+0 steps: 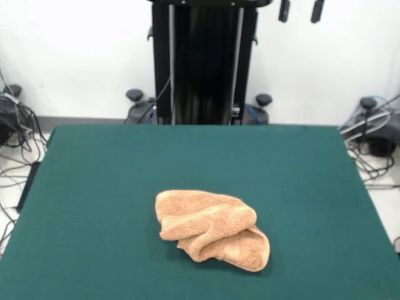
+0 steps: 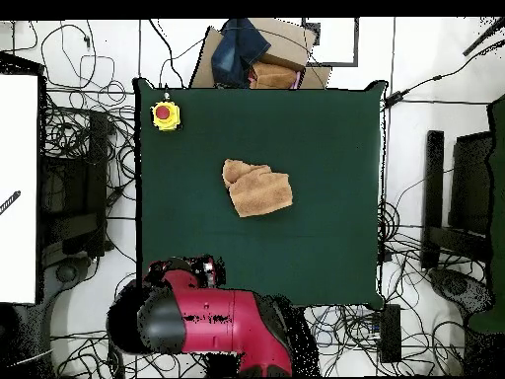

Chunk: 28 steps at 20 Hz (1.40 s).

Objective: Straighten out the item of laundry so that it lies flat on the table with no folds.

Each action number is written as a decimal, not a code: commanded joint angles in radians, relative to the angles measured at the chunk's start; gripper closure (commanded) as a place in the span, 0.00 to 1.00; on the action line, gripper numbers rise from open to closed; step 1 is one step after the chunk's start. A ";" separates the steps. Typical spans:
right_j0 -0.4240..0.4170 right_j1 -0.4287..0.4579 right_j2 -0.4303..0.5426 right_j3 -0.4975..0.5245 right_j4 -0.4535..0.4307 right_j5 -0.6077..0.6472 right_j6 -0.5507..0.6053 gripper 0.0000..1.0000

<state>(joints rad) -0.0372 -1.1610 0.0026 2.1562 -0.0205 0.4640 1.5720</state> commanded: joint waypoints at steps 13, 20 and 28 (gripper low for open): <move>-0.031 -0.076 0.111 0.228 -0.005 -0.030 0.041 0.00; 0.046 -0.197 0.076 0.299 0.012 0.045 0.075 0.00; 0.120 -0.188 0.049 0.330 -0.027 -0.041 0.135 0.00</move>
<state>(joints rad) 0.0495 -1.3490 0.0460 2.3752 -0.0145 0.4300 1.5720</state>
